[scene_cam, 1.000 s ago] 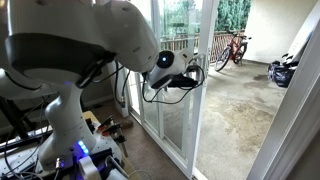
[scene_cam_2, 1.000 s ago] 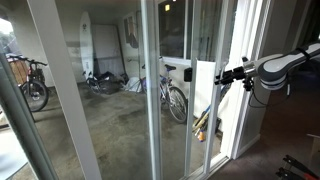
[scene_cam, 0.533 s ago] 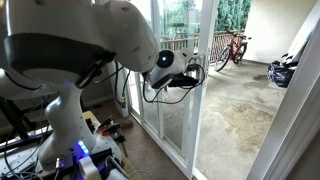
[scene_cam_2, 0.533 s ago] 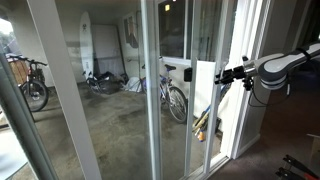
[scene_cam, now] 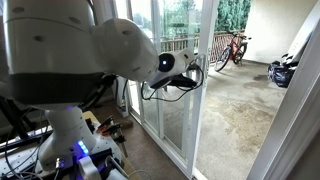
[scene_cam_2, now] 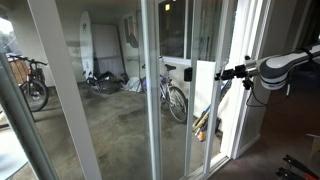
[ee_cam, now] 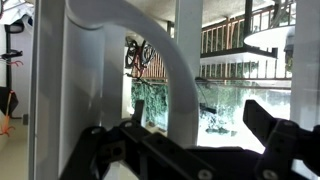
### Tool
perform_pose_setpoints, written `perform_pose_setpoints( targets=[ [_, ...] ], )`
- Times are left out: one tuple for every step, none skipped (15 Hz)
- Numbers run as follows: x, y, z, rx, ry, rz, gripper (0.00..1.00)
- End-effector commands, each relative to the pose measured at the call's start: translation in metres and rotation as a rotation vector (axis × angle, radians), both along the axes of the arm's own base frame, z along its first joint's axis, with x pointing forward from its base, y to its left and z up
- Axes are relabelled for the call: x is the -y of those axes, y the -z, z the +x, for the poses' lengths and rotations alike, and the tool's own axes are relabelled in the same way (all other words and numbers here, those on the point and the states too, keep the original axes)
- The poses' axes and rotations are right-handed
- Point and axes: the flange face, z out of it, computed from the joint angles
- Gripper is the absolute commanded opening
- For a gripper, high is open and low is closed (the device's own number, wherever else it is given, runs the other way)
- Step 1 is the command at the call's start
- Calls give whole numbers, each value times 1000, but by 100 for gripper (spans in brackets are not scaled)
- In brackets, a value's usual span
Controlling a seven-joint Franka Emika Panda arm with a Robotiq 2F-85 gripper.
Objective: Open the sliding door
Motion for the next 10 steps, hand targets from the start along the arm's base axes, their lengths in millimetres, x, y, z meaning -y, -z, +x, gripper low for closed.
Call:
perform_pose_setpoints(
  targets=[
    [34,-12,-4,-3,104,102,100],
    [26,-8,-8,-5,117,113,100],
    [29,-10,-9,-7,110,123,100],
    [32,-11,-9,-13,107,129,100],
    [22,-7,-9,-28,98,126,100],
    [15,-5,-10,-40,90,124,100],
    [10,-2,-10,-55,78,121,100],
    [5,0,-11,-64,67,117,100],
    [-9,7,-14,-74,33,95,100],
    [-19,12,-17,-85,17,82,100]
  ],
)
